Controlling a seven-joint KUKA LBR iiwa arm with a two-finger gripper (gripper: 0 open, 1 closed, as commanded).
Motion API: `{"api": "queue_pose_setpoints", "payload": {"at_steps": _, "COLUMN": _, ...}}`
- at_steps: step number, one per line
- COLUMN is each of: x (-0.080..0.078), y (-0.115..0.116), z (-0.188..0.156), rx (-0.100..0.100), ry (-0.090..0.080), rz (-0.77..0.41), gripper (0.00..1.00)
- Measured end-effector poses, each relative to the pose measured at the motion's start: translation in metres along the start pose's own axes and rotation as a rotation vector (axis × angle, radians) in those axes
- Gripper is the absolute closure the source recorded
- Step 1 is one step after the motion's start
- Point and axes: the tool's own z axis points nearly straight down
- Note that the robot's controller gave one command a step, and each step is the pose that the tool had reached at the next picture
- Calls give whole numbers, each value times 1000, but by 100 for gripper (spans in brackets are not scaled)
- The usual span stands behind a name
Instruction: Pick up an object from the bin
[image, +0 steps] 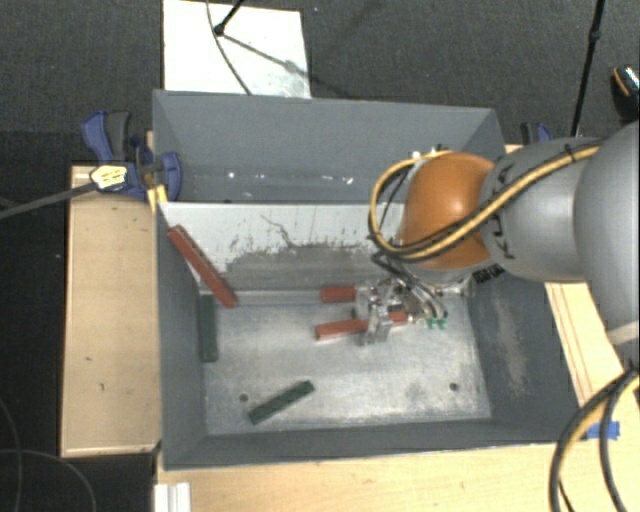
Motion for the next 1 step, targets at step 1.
{"api": "queue_pose_setpoints", "payload": {"at_steps": 1, "x": 22, "y": -16, "z": -3, "rx": 0, "ry": 7, "rz": -149, "gripper": 100}}
